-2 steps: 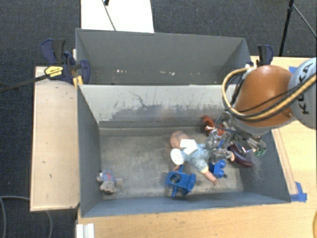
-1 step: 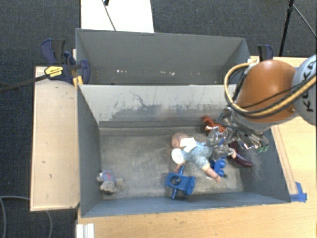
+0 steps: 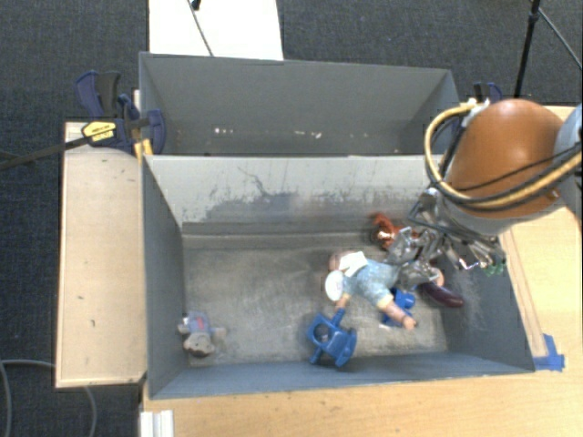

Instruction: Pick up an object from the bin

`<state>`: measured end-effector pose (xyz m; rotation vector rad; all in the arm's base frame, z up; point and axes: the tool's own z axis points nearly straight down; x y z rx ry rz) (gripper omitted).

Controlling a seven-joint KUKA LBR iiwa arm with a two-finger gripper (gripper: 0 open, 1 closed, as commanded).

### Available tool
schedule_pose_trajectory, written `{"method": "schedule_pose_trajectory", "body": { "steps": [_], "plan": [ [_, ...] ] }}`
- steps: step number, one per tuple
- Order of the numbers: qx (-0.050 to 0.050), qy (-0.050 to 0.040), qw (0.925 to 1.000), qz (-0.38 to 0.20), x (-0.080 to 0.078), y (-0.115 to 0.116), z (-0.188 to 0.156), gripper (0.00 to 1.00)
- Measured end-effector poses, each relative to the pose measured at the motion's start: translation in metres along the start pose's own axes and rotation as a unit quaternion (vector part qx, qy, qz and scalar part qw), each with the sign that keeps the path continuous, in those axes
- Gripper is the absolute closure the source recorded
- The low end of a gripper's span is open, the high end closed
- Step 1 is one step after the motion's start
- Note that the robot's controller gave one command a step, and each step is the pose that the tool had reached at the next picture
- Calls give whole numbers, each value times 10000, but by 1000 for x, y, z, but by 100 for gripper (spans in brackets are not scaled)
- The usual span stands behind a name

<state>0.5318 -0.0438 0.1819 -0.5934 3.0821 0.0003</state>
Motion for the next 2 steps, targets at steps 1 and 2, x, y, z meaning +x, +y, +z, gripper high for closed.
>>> {"method": "schedule_pose_trajectory", "body": {
  "steps": [1,2],
  "plan": [
    [10,-15,10000,2,-3,-1,-14,100],
    [20,-20,10000,74,-6,-12,43,100]
  ]
}}
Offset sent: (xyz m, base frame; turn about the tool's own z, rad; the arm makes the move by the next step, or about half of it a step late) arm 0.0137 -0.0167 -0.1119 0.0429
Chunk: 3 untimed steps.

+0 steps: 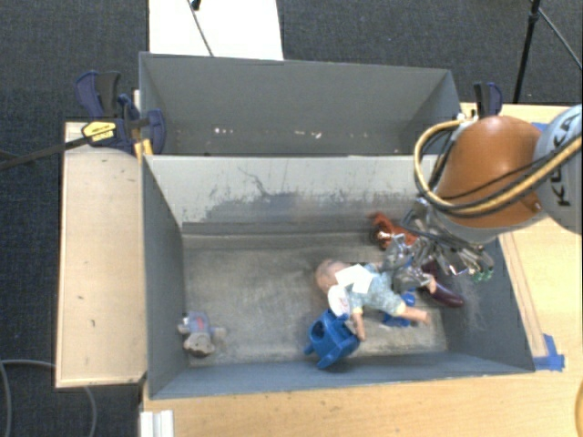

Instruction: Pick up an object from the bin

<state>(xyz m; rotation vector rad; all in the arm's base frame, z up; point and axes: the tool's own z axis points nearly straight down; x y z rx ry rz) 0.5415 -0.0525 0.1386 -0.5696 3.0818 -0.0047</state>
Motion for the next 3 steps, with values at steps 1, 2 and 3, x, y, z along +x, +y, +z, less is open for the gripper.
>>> {"method": "schedule_pose_trajectory", "body": {
  "steps": [1,2,3],
  "plan": [
    [-48,77,9997,213,4,5,-14,100],
    [18,-35,10000,90,-14,-11,5,100],
    [-30,48,9999,121,4,5,32,100]
  ]
}}
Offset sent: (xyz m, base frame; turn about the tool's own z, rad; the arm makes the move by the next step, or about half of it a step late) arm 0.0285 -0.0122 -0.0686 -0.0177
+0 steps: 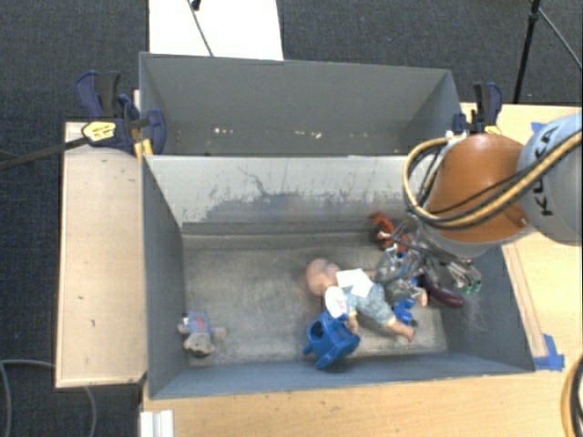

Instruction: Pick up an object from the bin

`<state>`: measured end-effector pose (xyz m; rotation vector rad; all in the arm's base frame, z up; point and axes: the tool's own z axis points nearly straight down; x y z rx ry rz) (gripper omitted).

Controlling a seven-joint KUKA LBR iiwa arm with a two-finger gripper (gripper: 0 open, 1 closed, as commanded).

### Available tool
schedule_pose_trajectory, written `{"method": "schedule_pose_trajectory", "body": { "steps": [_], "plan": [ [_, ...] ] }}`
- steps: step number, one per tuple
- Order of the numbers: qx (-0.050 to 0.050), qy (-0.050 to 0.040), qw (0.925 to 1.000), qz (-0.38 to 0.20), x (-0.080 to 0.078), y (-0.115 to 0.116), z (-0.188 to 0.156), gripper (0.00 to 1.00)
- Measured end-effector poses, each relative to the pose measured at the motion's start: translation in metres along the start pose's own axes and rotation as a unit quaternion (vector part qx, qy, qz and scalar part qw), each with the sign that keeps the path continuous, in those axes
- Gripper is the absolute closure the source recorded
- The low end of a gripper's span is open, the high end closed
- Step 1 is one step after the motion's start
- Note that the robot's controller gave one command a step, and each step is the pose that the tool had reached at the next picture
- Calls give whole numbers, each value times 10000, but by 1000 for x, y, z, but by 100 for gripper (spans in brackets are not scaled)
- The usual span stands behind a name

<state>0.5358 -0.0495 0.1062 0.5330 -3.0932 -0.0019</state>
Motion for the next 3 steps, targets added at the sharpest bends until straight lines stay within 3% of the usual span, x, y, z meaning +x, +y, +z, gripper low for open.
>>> {"method": "schedule_pose_trajectory", "body": {
  "steps": [1,2,3],
  "plan": [
    [9,-27,10000,88,-13,-9,14,100],
    [-10,-2,10000,74,-3,-13,-7,100],
    [9,-25,9999,98,-26,-14,-44,100]
  ]
}}
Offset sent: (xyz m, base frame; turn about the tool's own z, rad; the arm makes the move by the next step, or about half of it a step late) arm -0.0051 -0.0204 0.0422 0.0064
